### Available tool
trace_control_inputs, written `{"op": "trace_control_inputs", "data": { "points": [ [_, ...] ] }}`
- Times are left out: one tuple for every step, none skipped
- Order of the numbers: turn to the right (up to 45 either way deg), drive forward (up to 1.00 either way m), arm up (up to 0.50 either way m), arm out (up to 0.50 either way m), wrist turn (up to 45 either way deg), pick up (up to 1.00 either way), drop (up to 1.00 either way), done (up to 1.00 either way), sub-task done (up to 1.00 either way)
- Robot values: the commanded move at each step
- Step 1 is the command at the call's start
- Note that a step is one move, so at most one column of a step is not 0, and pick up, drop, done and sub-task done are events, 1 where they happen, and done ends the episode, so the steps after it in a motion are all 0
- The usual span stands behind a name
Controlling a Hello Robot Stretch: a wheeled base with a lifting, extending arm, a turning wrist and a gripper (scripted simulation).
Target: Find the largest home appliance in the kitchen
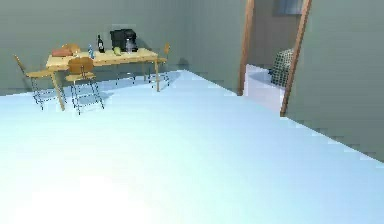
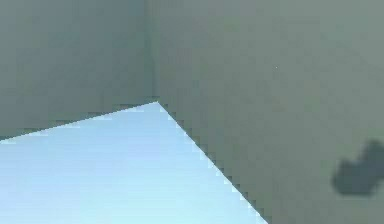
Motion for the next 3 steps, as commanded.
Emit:
{"op": "trace_control_inputs", "data": {
  "points": [
    [21.0, 0.0, 0.0, 0.0, 0.0, 0.0, 0.0, 0.0, 0.0],
    [0.0, 0.05, 0.0, 0.0, 0.0, 0.0, 0.0, 0.0, 0.0],
    [-33.0, 0.0, 0.0, 0.0, 0.0, 0.0, 0.0, 0.0, 0.0]
  ]
}}
